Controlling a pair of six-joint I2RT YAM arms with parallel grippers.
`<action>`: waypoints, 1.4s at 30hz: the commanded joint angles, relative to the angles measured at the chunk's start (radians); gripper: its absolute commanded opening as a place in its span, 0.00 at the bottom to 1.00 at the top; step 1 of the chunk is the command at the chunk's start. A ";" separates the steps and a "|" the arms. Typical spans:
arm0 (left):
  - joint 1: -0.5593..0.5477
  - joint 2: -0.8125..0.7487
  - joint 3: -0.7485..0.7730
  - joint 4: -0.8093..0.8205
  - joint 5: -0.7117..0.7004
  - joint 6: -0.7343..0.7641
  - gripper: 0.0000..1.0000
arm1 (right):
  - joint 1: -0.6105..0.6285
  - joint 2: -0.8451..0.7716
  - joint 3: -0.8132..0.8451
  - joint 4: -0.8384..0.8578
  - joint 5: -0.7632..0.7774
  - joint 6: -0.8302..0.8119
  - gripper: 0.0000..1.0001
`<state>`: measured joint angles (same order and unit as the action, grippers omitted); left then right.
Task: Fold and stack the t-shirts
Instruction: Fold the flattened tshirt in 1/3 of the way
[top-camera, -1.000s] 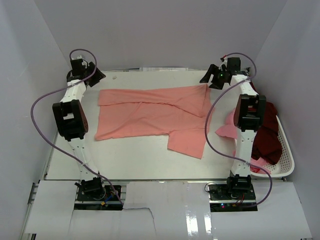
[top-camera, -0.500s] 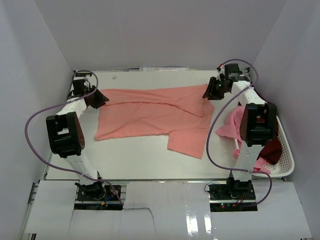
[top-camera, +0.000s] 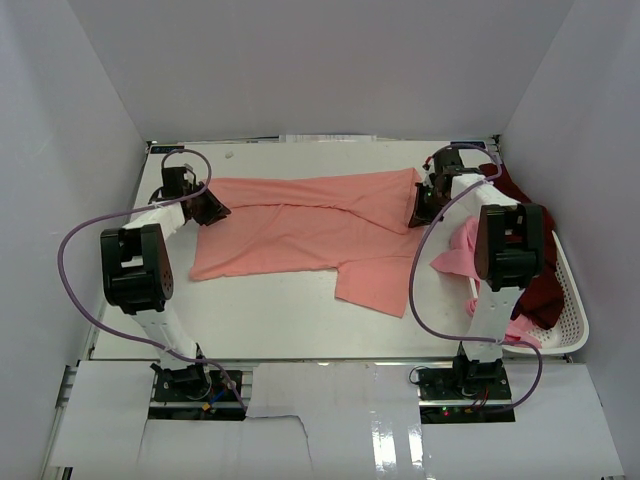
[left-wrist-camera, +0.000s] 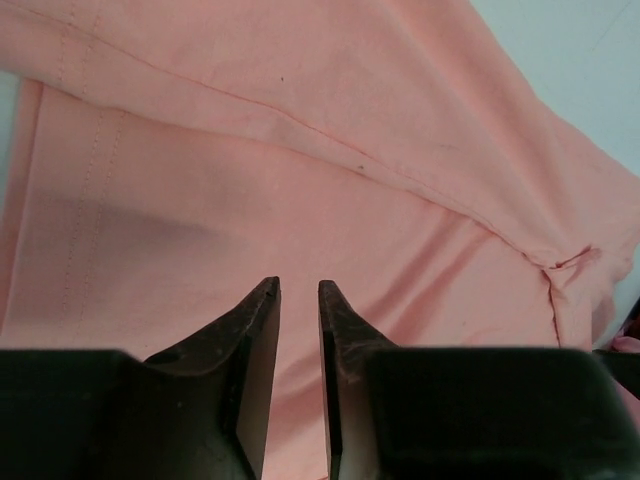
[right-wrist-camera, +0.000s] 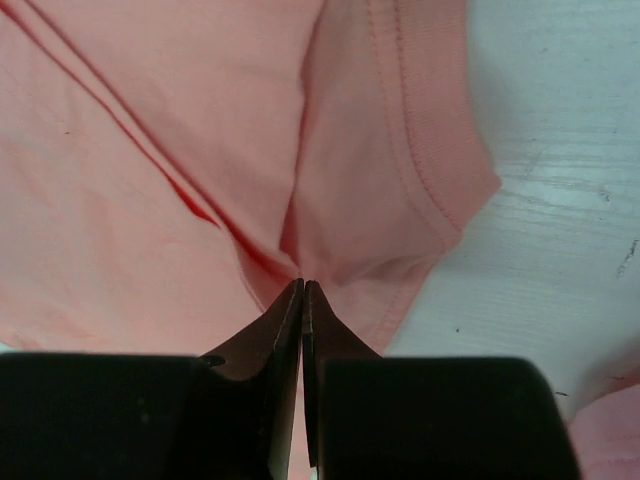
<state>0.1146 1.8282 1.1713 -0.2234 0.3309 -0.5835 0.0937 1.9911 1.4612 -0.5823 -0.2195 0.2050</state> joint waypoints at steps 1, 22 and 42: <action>-0.004 0.006 0.027 -0.002 -0.045 0.019 0.32 | -0.002 0.015 -0.001 -0.001 0.049 -0.004 0.08; 0.003 0.095 0.065 -0.111 -0.216 0.079 0.28 | -0.011 0.064 0.008 -0.008 0.105 -0.006 0.20; 0.080 0.203 0.099 -0.103 -0.178 0.083 0.27 | -0.057 0.046 -0.038 0.022 0.039 0.017 0.66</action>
<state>0.1715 1.9751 1.2694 -0.3046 0.2192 -0.5304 0.0639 2.0377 1.4616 -0.5617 -0.2237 0.2363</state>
